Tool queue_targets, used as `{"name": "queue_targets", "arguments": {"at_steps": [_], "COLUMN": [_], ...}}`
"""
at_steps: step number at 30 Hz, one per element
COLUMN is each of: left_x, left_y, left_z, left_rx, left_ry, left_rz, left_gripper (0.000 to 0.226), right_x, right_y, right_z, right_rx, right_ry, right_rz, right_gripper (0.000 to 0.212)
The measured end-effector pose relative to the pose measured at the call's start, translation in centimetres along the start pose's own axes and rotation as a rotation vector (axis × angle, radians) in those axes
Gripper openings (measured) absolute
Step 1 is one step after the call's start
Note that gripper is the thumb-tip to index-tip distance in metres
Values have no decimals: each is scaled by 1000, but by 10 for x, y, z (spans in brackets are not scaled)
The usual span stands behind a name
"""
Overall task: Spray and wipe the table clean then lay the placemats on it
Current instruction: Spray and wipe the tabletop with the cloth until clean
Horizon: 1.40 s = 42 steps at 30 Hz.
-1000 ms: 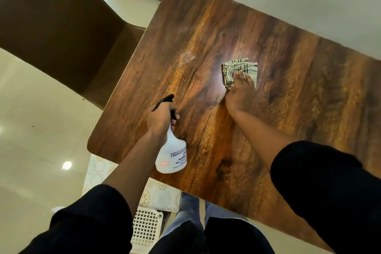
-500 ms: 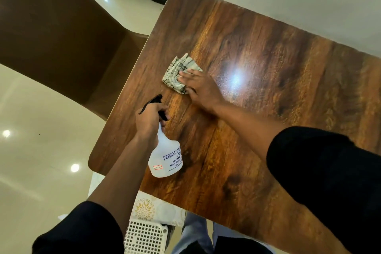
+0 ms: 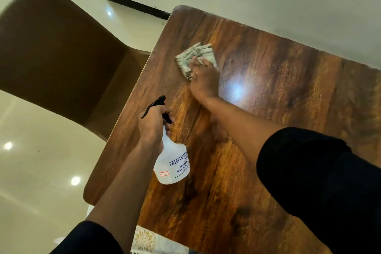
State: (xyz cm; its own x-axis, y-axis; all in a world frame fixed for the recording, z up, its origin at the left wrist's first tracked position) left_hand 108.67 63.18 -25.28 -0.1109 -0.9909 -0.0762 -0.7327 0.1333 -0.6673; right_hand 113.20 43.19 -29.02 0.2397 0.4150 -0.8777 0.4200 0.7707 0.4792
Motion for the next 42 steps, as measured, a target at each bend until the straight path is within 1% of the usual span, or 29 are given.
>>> {"name": "queue_targets", "arguments": {"at_steps": [2,4,7,9,13,16,18,21,22,24,26,28,30,31,34,37,39,42], "left_x": [2,2,0,-1,-5,-7,-8,-12,-14,-17,-21,-23,-25,-27,-32,-38,-41,-43], "left_y": [-5,-9,-11,-9,-3,3,7,10,10,11,12,14,18,20,27,31,30,28], "left_z": [-1,-1,2,3,2,-1,-5,-11,-13,-17,-21,-25,-28,-30,-34,-38,-41,-46], "left_rx": [8,13,-1,-14,-27,-34,-40,-25,-19,-10,-2,6,9,11,17,28,32,49], "left_ry": [-7,-11,-14,-16,-20,-3,6,4,-2,-11,-22,-24,-11,-6,-4,3,4,13], "left_rz": [-5,-2,5,10,37,28,24,27,24,13,13,20,21,17,10,-2,-11,-5], "left_gripper": [17,18,20,21,21,18,19,21,23,24,24,23,22,21,22,23,22,21], "right_x": [13,25,25,18,-10,-27,-31,-29,-23,-7,12,23,23,18,-7,-35,-44,-43], "right_y": [34,48,36,19,-35,-71,-72,-43,-30,-1,26,38,34,27,-3,-41,-59,-61], "right_z": [-6,-9,4,21,65,83,84,69,61,42,20,6,7,11,23,20,8,-36], "right_rx": [-224,-390,-460,-385,-76,62,106,89,57,-81,-221,-333,-377,-347,-134,46,98,96], "right_ry": [138,237,297,272,104,127,153,160,175,213,253,316,359,364,326,256,237,211], "right_rz": [-25,-9,60,89,60,-36,-84,-169,-168,-178,-201,-230,-241,-223,-135,-144,-150,-151], "right_gripper": [48,47,47,44,43,49,52,62,65,67,64,58,54,53,50,49,52,59]}}
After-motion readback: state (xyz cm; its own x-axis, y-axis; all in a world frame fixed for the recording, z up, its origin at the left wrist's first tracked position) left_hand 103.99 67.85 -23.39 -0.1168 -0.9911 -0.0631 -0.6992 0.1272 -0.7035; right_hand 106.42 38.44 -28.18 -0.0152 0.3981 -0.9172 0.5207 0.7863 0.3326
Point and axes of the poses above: each hand's wrist, its own z-axis towards the middle knuckle, its own x-axis out of the palm, y = z × x, the point moved 4 cm from there along z, towards the middle knuckle, and after that the axes turned 1 degree about -z, right-handed, at the moved point
